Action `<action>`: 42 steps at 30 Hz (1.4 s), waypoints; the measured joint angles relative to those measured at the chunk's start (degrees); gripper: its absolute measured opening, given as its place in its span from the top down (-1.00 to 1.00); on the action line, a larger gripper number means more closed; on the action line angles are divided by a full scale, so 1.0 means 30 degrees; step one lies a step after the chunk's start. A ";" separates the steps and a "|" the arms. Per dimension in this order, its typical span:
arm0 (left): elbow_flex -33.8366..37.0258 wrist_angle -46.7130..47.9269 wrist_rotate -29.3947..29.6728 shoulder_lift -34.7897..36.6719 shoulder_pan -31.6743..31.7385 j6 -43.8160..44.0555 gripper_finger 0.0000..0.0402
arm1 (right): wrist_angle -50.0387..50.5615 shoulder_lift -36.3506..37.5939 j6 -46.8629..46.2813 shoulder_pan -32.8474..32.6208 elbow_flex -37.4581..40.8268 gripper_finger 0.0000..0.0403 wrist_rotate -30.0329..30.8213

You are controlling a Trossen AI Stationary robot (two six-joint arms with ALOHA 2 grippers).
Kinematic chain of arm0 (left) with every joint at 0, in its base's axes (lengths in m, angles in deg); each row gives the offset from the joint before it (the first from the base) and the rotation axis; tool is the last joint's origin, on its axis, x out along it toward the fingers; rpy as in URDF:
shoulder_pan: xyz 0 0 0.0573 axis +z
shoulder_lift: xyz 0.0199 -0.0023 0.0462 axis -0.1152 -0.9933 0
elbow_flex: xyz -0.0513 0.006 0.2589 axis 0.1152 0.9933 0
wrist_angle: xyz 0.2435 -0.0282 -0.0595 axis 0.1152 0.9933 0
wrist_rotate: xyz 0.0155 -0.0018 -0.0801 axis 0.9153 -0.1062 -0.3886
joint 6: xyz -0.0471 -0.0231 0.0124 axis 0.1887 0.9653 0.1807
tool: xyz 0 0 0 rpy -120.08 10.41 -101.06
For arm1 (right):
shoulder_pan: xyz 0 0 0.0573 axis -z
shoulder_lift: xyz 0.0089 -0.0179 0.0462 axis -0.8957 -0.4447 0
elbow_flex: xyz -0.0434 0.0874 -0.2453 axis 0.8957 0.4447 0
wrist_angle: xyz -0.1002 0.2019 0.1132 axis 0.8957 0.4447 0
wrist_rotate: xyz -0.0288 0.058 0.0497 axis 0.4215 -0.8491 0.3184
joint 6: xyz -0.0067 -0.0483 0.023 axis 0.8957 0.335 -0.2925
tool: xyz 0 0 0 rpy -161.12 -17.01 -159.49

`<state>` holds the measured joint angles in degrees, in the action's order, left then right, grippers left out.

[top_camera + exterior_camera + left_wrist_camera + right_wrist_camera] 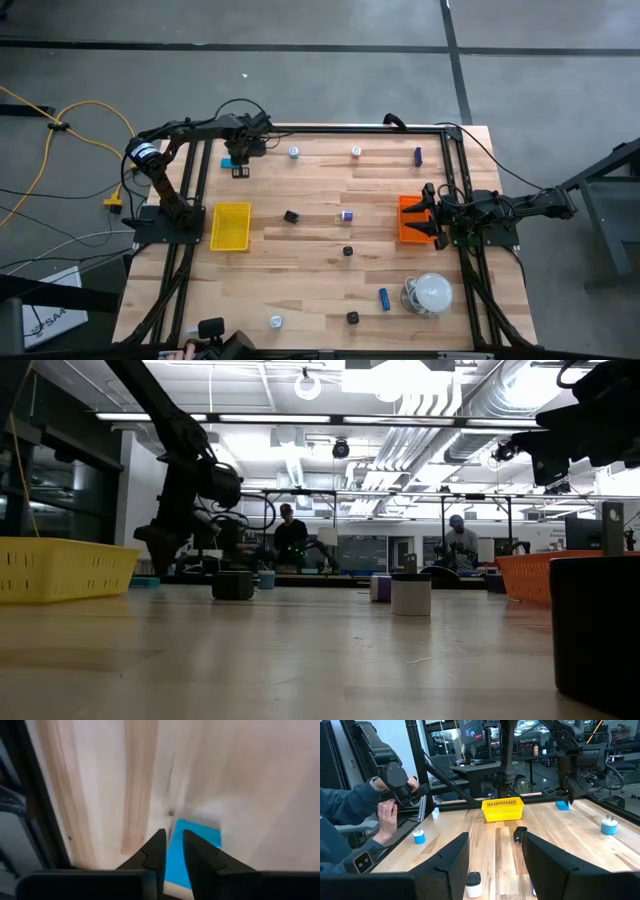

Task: Pick & Place Office items
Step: Put the light blue digital timer into the yellow bin

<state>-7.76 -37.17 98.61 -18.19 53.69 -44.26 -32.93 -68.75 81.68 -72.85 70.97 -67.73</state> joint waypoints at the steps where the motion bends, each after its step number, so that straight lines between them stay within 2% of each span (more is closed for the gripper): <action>1: 0.0011 0.0086 0.0087 -0.0007 0.0012 0.0000 0.67 | 0.0000 0.0001 0.0004 -0.0004 0.0002 0.16 0.0001; 20: -0.0058 0.0751 0.0452 0.0043 0.0150 0.1560 0.64 | 0.0006 0.0007 0.0006 0.0000 -0.0005 0.16 0.0000; 34: -0.0066 0.0826 0.0379 0.0073 -0.0505 0.1508 0.64 | 0.0000 0.0000 0.0007 -0.0007 0.0002 0.16 0.0000; 42: -0.0080 0.1570 -0.1570 0.0095 0.0149 0.2045 0.59 | 0.0000 0.0000 0.0007 0.0000 -0.0004 0.16 0.0000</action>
<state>-8.00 -32.46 93.90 -17.91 54.14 -38.12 -32.93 -68.75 81.70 -72.85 70.95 -67.73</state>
